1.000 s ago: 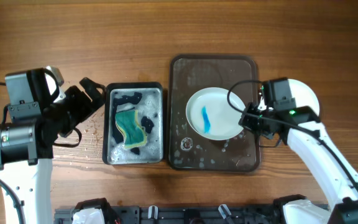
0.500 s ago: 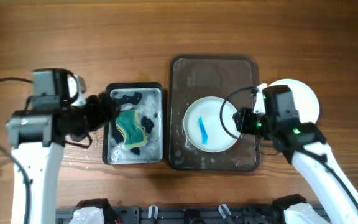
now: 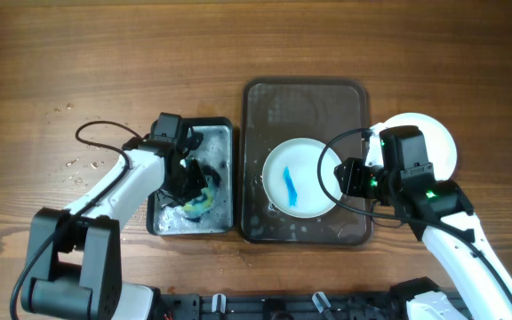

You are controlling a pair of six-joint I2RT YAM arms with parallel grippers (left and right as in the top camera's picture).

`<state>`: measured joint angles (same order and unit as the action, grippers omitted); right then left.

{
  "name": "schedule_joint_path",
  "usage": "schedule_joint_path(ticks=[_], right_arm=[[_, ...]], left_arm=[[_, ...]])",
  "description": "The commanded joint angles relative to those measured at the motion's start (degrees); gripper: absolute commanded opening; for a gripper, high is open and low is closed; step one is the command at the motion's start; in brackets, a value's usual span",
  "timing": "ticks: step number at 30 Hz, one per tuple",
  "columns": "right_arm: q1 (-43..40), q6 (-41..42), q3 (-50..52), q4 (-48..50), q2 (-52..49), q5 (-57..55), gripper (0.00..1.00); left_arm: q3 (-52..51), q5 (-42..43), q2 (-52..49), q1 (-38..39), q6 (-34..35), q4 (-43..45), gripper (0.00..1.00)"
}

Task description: Clean dirty plates on tray and stack at the side

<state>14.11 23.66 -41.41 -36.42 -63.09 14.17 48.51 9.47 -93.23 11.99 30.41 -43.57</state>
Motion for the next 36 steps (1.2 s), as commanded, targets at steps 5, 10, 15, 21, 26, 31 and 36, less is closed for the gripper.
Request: schedule_joint_path(ticks=[5,10,15,21,26,31,36], right_arm=[[0.1,-1.0,-0.9,-0.9,-0.9,0.9,0.35],[0.1,-1.0,-0.9,-0.9,-0.9,0.9,0.35],[0.1,-1.0,-0.9,-0.9,-0.9,0.9,0.35],[0.1,-1.0,-0.9,-0.8,-0.9,0.9,0.35],[0.1,-1.0,-0.9,-0.7,-0.9,0.9,0.35],[0.1,-1.0,-0.9,-0.7,-0.9,0.9,0.35],[0.1,-1.0,-0.9,-0.7,-0.9,0.9,0.35]], left_arm=[[5.9,-1.7,-1.7,-1.4,-0.2,-6.8,0.04],[14.6,-5.5,0.7,-3.0,-4.7,-15.0,0.32],[11.2,-16.9,0.2,-3.0,-2.8,-9.9,0.35],[1.4,-22.2,-3.6,-3.0,-1.4,3.9,0.23],[3.5,-13.4,-3.7,-2.5,-8.2,7.1,0.04],[12.0,-9.0,-2.8,-2.4,-12.3,-1.4,0.09],[15.5,-2.8,-2.8,-2.4,-12.2,-7.0,0.60]])
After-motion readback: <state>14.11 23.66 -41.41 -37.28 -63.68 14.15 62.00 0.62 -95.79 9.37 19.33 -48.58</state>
